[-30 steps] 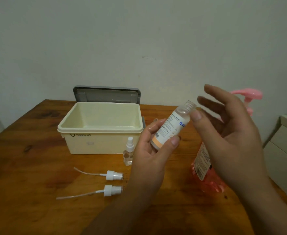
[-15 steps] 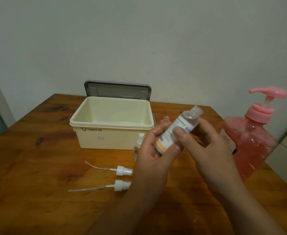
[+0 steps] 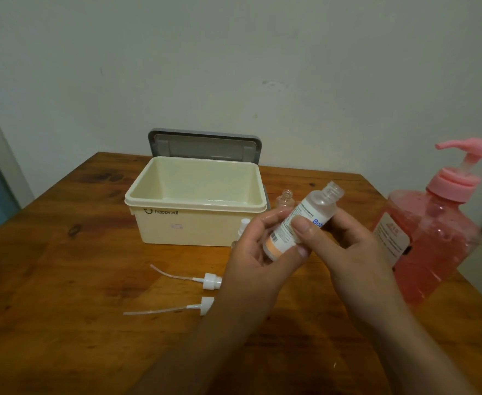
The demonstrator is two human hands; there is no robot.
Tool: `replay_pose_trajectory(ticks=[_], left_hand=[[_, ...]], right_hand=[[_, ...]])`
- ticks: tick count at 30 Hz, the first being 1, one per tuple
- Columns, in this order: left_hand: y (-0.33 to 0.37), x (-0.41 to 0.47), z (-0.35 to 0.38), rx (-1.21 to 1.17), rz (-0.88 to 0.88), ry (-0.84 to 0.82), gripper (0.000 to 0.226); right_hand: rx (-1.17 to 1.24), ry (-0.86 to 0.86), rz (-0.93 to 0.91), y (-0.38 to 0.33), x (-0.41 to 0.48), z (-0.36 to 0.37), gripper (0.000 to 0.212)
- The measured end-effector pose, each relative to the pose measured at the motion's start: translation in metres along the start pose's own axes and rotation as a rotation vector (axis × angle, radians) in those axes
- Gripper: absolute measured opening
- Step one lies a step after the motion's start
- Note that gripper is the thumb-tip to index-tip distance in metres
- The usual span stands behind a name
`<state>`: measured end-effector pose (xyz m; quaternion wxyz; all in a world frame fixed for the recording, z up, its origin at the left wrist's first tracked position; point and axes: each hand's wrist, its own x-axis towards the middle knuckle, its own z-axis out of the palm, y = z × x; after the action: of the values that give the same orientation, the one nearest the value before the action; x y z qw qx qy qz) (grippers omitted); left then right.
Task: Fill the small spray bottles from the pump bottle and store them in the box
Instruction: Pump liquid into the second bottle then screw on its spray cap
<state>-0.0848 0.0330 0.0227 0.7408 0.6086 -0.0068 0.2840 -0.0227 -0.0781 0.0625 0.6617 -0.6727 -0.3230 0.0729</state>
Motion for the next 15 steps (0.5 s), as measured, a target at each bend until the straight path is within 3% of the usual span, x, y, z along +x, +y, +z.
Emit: replay_pose_trajectory(ticks=[9, 15], left_hand=[[0.008, -0.005, -0.02, 0.329, -0.071, -0.072, 0.046], [0.017, -0.011, -0.042, 0.613, -0.036, -0.065, 0.034]], right_hand=[[-0.045, -0.033, 0.016, 0.009, -0.003, -0.002, 0.036], [-0.027, -0.028, 0.082, 0.023, -0.008, 0.0, 0.036]])
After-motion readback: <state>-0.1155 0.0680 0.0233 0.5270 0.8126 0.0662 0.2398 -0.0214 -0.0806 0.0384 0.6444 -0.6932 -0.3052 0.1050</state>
